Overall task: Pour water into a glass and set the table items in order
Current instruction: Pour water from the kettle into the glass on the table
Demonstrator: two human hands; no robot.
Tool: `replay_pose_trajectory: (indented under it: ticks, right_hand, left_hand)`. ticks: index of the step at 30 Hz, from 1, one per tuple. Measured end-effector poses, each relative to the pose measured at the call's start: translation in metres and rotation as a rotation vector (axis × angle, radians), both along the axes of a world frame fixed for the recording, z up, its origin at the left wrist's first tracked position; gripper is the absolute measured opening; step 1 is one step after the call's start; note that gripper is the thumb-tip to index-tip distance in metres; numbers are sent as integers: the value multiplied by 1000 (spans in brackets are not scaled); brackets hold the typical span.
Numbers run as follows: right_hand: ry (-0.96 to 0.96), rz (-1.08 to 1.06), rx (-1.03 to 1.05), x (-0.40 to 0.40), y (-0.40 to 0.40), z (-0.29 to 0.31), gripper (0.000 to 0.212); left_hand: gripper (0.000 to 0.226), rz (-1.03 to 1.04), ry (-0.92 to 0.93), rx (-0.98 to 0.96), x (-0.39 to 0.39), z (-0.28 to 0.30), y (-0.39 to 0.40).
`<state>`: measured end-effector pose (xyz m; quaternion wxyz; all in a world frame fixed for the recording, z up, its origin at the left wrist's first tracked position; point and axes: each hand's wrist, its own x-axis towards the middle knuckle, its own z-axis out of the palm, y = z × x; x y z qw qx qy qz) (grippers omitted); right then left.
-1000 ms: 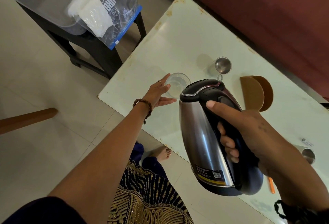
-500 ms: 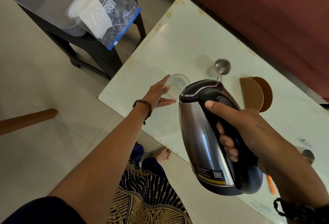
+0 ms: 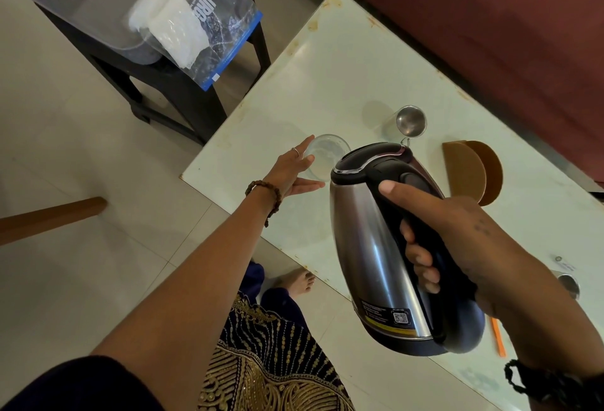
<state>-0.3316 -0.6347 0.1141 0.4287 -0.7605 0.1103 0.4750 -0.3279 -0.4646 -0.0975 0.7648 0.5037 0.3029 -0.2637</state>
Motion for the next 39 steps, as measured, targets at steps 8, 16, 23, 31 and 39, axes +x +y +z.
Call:
replay_pose_trajectory:
  ticks: [8, 16, 23, 31, 39]
  right_hand:
    - [193, -68, 42, 6, 1, -1, 59]
    - [-30, -12, -30, -3, -1, -3, 46]
    - [127, -105, -22, 3, 2, -2, 55]
    - [47, -79, -23, -1, 4, -5, 50]
    - [-100, -1, 14, -16, -7, -21, 49]
  left_hand:
    - [48, 5, -5, -13, -1, -2, 0]
    - [49, 5, -14, -15, -1, -1, 0]
    - [48, 16, -11, -19, -1, -1, -1]
    - [49, 13, -20, -10, 0, -2, -1]
    - [49, 3, -19, 23, 0, -5, 0]
